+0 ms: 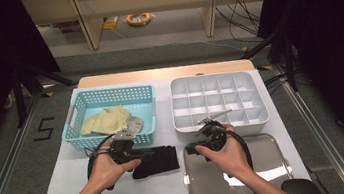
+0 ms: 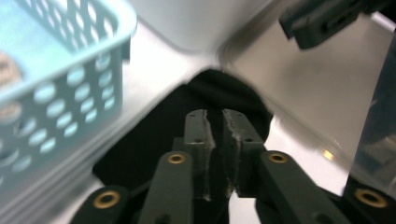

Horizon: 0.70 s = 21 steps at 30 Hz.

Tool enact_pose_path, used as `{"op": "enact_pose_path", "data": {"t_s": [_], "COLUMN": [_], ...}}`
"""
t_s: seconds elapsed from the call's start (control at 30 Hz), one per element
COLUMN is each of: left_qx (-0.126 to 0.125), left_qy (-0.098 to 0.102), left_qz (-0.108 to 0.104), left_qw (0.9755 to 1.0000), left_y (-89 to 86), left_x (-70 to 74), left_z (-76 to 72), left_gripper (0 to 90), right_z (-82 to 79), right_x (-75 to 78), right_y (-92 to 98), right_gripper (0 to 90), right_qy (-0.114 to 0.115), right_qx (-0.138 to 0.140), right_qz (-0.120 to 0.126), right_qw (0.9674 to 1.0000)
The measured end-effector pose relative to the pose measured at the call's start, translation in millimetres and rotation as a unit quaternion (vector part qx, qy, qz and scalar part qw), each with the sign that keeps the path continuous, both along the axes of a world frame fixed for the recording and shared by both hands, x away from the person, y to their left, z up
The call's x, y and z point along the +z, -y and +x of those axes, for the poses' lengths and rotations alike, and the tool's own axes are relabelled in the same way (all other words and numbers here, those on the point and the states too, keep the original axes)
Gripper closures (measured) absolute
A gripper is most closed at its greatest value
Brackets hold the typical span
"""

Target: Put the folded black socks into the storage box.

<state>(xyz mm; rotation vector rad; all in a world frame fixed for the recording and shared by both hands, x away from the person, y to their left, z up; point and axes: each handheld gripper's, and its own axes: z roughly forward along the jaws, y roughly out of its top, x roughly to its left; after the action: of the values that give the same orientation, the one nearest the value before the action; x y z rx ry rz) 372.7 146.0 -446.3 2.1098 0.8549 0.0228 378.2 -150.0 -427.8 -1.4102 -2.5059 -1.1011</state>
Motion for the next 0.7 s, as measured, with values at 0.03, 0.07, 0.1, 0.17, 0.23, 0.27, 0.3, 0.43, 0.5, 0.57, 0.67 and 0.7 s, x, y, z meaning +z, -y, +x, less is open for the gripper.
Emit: {"op": "enact_pose_path", "data": {"t_s": [0.03,0.07,0.1,0.17,0.23,0.27,0.3,0.43,0.5,0.57,0.67,0.7], "left_qx": [0.004,0.002,0.007,0.012,0.011,0.008,0.009,-0.003,-0.006,-0.008,-0.012,-0.012], "left_qy": [0.000,-0.007,-0.010,-0.009,-0.016,-0.018,-0.018,-0.026,-0.030,-0.031,-0.033,-0.036], "left_qz": [0.006,0.009,0.014,0.020,0.019,0.019,0.022,0.029,0.031,0.035,0.039,0.041], "left_qw": [1.0000,0.9999,0.9998,0.9997,0.9996,0.9996,0.9996,0.9992,0.9991,0.9989,0.9986,0.9985], "left_y": [-1.7,-4.2,-6.3,-9.7,-11.2,-10.8,-10.0,-4.5,-2.8,-1.3,1.1,2.3], "left_x": [-1.9,-3.6,-5.2,-8.1,-10.5,-11.7,-12.5,-18.7,-20.6,-22.4,-25.8,-27.2], "left_z": [-1.4,-1.8,-2.8,-4.3,-5.4,-5.8,-6.3,-6.0,-5.7,-5.4,-5.7,-6.1], "left_gripper": [82.0,83.1,83.7,84.5,84.7,84.8,84.9,85.1,85.2,85.1,84.9,84.8], "right_z": [1.2,2.9,4.4,7.0,10.7,11.9,12.7,15.2,16.3,18.1,18.7,17.9], "right_x": [-0.1,-0.1,-0.1,0.4,0.2,0.3,0.6,-1.5,-4.5,-10.4,-16.3,-16.9], "right_y": [-3.7,-8.6,-13.6,-24.6,-34.6,-40.3,-45.3,-62.2,-68.2,-71.3,-72.0,-72.2], "right_gripper": [70.7,70.5,70.3,70.1,69.8,69.8,69.8,73.7,77.2,81.9,86.4,87.4], "right_qy": [-0.001,-0.003,-0.005,-0.014,-0.009,-0.009,-0.007,-0.012,-0.018,-0.016,-0.026,-0.030], "right_qx": [0.004,0.009,0.011,0.016,0.029,0.032,0.037,0.052,0.056,0.065,0.067,0.068], "right_qz": [-0.001,-0.003,-0.008,-0.012,-0.012,-0.011,-0.012,-0.016,-0.025,-0.033,-0.046,-0.046], "right_qw": [1.0000,1.0000,0.9999,0.9997,0.9995,0.9994,0.9992,0.9985,0.9980,0.9972,0.9964,0.9962]}}
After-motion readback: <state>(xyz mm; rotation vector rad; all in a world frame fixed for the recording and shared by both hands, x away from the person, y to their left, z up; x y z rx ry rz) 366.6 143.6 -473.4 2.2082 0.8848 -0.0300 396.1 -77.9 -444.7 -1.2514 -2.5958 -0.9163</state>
